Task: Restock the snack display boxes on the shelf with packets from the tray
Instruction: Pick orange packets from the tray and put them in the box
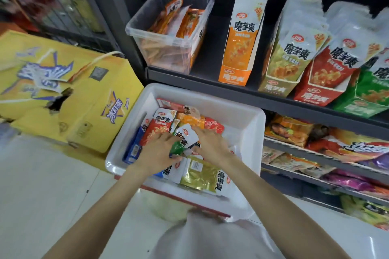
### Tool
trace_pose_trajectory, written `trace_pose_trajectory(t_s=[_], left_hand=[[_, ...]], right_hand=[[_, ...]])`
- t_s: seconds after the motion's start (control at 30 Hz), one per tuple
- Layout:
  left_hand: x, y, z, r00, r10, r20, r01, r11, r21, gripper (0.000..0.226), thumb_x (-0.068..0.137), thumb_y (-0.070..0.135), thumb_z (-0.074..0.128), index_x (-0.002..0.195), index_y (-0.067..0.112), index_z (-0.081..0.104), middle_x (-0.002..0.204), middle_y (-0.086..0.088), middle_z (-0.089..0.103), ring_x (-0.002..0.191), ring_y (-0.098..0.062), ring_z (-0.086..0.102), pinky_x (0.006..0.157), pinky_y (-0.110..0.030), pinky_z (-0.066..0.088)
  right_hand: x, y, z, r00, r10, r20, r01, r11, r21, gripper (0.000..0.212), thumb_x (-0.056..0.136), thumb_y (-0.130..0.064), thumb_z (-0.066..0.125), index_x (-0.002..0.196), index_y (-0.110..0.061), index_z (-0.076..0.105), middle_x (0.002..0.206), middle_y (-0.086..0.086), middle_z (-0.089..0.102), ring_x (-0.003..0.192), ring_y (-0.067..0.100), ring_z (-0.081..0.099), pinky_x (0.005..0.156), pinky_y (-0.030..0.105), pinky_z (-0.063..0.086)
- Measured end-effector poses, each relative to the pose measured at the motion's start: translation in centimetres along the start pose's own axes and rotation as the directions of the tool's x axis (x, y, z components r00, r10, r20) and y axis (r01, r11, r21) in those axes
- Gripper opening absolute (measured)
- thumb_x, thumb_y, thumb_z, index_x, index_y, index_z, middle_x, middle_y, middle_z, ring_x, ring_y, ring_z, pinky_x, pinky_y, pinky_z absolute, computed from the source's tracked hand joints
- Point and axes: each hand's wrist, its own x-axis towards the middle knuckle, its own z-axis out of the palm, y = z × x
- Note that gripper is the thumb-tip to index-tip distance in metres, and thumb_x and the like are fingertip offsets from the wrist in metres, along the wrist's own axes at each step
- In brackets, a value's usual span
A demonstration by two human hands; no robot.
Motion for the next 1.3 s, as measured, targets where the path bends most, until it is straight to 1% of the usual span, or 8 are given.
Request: trace_pose_trajectory(t_s=[0.1,0.23,0.43,0.57,0.7,1.0,1.17,1.3], left_hand=[[0.6,0.9,0.3,0.998,-0.065,-0.024,0.066,0.996,0.053,0.065,0.084,0.057,0.056,0.139,0.027,0.041,0.136,-0.001,0.047,0.126,-0.025,0.041,0.1,-0.035,0.038],[1.1,1.7,0.2,0.985,-0.068,-0.159,0.07,0.997,0.012,0.062,0.083,0.058,0.059,0.134,0.026,0.046,0.13,-0.001,0.052,0.117,-0.023,0.051,0.094,-0.036,0.044],[0.7,2.7,-1.5,0.83,0.017,-0.558,-0.098,0.989,-0.115,0.011,0.08,0.02,0.075,0.09,0.016,0.072,0.069,0.002,0.069,0.052,-0.011,0.059,0.047,-0.012,0.031],[1.3,3.1,-4.2,0.83,-0.335,-0.446,-0.084,0.715,-0.694,0.011,0.086,0.013,0.068,0.096,0.014,0.072,0.083,0.007,0.072,0.075,-0.006,0.067,0.071,-0.023,0.052],[1.6,4.1,-6.0,0.89,-0.319,-0.324,-0.088,0.579,-0.811,0.017,0.085,0.007,0.067,0.098,0.017,0.07,0.087,0.016,0.069,0.082,-0.001,0.067,0.078,-0.018,0.052],[2.5,10.9,-8.1,0.918,0.096,-0.385,-0.262,0.875,-0.406,0.021,0.085,0.028,0.067,0.104,0.019,0.07,0.092,0.008,0.071,0.079,-0.003,0.065,0.078,-0.021,0.052],[4.9,16.4,-8.4,0.826,0.276,-0.492,-0.469,0.821,-0.326,0.038,0.089,0.032,0.06,0.126,0.023,0.054,0.115,0.009,0.062,0.104,-0.004,0.056,0.089,-0.025,0.048],[7.3,21.2,-9.1,0.687,0.381,-0.619,-0.611,0.763,-0.209,0.033,0.091,0.033,0.053,0.12,0.019,0.06,0.117,0.003,0.062,0.11,-0.012,0.052,0.094,-0.023,0.039]], right_hand=[[1.0,-0.7,0.4,0.997,0.023,-0.07,-0.013,0.989,0.15,0.061,0.083,0.013,0.053,0.134,-0.02,0.051,0.127,0.008,0.058,0.118,0.026,0.054,0.1,0.038,0.046],[1.0,-0.5,-1.2,0.965,-0.018,-0.263,0.07,0.98,0.189,0.024,0.092,-0.006,0.054,0.101,-0.017,0.073,0.115,0.005,0.062,0.104,0.02,0.059,0.087,0.03,0.048],[-0.6,0.7,-3.6,0.902,-0.092,-0.422,0.209,0.948,0.242,0.014,0.095,-0.021,0.054,0.105,-0.016,0.064,0.121,0.001,0.048,0.116,0.013,0.044,0.094,0.025,0.04],[-2.1,1.6,-5.9,0.851,0.161,-0.5,0.199,0.782,0.591,0.036,0.091,-0.01,0.059,0.122,-0.026,0.049,0.12,-0.005,0.053,0.11,0.009,0.053,0.091,0.022,0.042],[-3.6,2.2,-7.3,0.922,0.229,-0.313,0.127,0.585,0.801,0.043,0.085,-0.021,0.071,0.121,-0.026,0.048,0.103,-0.005,0.065,0.091,0.005,0.063,0.079,0.017,0.049],[-8.1,3.9,-8.5,0.87,0.306,-0.387,0.158,0.571,0.806,0.02,0.085,-0.009,0.069,0.1,-0.019,0.062,0.086,-0.011,0.069,0.076,0.0,0.069,0.057,0.02,0.055],[-14.1,7.9,-11.7,0.62,0.534,-0.575,0.21,0.593,0.777,0.012,0.086,-0.009,0.069,0.093,-0.018,0.065,0.084,-0.018,0.07,0.08,-0.001,0.068,0.066,0.021,0.057],[-19.6,11.6,-16.3,0.125,0.679,-0.723,0.428,0.621,0.657,0.017,0.089,-0.011,0.066,0.099,-0.023,0.061,0.082,-0.023,0.071,0.084,0.004,0.069,0.069,0.021,0.056]])
